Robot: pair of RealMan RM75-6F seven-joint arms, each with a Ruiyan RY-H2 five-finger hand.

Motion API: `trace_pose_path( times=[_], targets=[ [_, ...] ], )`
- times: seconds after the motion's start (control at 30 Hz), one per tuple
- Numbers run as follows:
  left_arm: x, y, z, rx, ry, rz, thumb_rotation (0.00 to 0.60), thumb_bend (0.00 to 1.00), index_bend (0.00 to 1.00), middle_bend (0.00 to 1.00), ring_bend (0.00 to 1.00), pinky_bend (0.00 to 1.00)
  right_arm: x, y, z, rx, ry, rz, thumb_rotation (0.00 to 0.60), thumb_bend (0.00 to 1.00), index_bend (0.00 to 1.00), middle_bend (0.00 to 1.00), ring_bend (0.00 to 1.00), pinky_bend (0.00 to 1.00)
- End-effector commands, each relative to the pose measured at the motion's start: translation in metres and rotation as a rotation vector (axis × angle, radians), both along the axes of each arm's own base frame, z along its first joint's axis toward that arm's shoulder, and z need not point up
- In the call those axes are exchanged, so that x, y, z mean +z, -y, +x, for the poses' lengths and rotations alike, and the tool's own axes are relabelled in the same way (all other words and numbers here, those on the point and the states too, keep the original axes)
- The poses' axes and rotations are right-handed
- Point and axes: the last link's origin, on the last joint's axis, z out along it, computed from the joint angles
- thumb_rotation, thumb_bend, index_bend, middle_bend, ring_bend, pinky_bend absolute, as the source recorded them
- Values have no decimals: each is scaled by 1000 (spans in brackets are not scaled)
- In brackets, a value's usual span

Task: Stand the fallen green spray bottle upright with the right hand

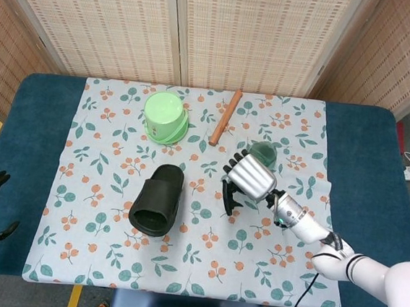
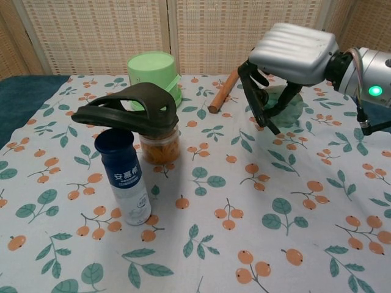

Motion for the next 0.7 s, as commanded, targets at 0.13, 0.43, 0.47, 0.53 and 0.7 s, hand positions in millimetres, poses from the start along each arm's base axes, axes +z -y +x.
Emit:
trace_pose_path(
  times=[0.13,0.43,0.47,0.53,0.7],
  targets=[
    [-1,0,0,1,-1,-7,600,220,17,13,0,0,10,-1,6,4,62,-19,600,43,788,627,542,623],
    [-1,0,0,-1,0,-11,600,221,17,13,0,0,24,3,6,-76,193,-94,600,43,808,641,566,646],
    [-1,0,0,-2,0,-12,600,221,17,13,0,0,25,4,4,-93,216,-100,600,44,809,642,568,649],
    [-1,0,0,-3,0,-13,600,220,17,13,0,0,26,4,2,-123,258,-110,600,48,811,644,572,652],
    [-3,-1,1,-4,-4,-18,600,220,17,13,0,0,32,3,6,-172,370,-128,600,58,818,649,586,663]
  ],
)
